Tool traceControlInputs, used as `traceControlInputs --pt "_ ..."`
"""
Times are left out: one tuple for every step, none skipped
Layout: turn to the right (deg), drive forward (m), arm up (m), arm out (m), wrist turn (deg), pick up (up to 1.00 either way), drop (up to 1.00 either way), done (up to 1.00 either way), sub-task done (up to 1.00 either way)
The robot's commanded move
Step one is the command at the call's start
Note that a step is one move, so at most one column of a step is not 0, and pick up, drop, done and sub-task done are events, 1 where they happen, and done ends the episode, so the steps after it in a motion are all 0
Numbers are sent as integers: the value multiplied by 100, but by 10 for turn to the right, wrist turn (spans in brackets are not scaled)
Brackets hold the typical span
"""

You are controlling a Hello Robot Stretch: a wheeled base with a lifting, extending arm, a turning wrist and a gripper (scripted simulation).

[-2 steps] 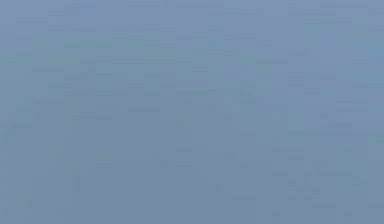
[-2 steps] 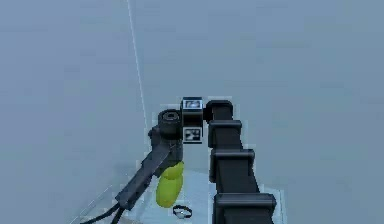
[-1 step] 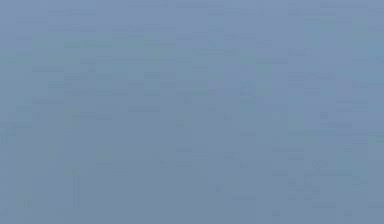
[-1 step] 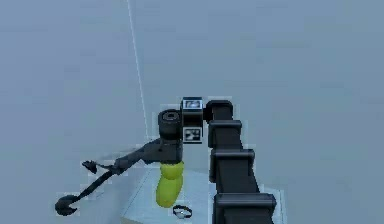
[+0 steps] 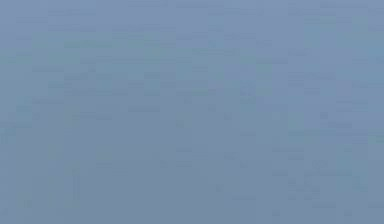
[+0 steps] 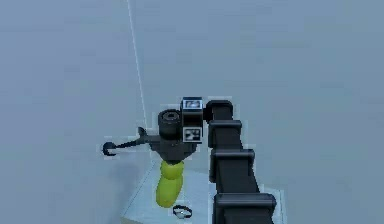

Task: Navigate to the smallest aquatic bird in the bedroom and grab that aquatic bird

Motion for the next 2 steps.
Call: traceControlInputs --pt "0 0 0 0 270 0 0 0 0" --pt "0 0 -30 0 0 0 0 0 0"
